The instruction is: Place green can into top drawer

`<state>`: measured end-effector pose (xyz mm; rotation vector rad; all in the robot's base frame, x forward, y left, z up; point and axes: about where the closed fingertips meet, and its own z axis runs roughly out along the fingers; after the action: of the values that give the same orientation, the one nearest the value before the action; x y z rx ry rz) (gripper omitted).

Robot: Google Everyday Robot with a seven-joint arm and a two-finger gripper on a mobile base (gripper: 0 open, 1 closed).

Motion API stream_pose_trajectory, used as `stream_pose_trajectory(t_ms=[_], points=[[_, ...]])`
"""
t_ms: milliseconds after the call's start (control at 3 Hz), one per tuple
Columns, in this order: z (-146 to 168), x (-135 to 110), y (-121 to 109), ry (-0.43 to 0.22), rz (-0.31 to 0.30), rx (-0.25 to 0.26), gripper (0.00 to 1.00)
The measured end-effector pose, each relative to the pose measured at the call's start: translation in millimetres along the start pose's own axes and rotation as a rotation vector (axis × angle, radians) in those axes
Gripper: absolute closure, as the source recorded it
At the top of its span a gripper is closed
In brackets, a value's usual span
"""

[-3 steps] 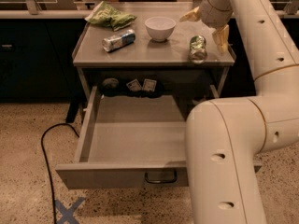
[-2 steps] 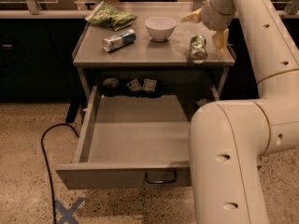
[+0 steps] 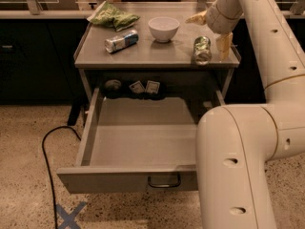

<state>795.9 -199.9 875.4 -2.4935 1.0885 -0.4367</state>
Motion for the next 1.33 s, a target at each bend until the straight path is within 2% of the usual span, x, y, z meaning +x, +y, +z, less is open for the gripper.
stream_pose_trajectory(t_ms=[667,1333], points=[[26,2,16,0.017,0.009,-0.098,0.00],[36,3,16,0.014,0.018,-0.097,0.00]])
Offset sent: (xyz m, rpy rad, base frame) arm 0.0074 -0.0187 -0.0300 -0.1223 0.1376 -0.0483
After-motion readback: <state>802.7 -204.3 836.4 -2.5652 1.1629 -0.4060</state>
